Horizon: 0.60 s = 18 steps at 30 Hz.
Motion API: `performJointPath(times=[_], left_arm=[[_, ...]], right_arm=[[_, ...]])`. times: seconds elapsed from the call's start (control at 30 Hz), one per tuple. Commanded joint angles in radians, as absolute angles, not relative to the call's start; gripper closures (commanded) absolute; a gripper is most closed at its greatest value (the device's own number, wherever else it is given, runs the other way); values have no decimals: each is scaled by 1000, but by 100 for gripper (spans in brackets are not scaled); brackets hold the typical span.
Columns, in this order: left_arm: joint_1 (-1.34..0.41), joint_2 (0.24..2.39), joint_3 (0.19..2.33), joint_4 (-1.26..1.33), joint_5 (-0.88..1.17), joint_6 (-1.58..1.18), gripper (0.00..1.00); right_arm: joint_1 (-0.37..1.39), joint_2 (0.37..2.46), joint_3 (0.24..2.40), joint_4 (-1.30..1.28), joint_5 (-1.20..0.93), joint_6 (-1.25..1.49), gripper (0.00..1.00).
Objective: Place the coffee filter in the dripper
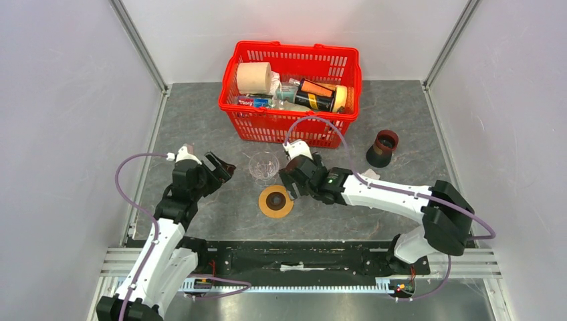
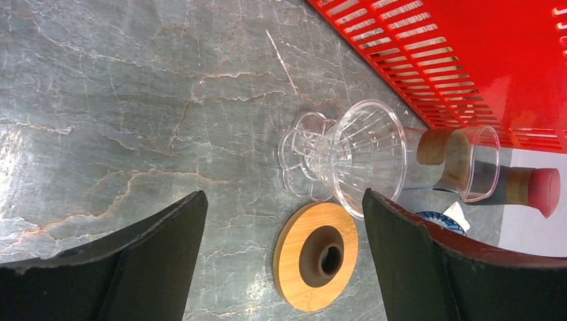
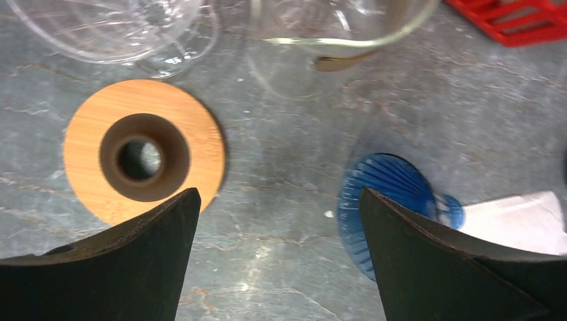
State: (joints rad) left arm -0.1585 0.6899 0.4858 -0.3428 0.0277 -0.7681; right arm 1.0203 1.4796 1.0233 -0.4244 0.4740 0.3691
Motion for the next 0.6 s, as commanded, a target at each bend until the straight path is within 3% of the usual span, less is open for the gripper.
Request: performJointPath(times=[0.0,0.57], left_arm=[[-161,666,482,-351,7,-799,7],[-161,670,476,-351,4,-801,6]], right_arm=[[1058,1536,1091,-336,398,378,4],[1166,1758,1194,-353,547,499,12]])
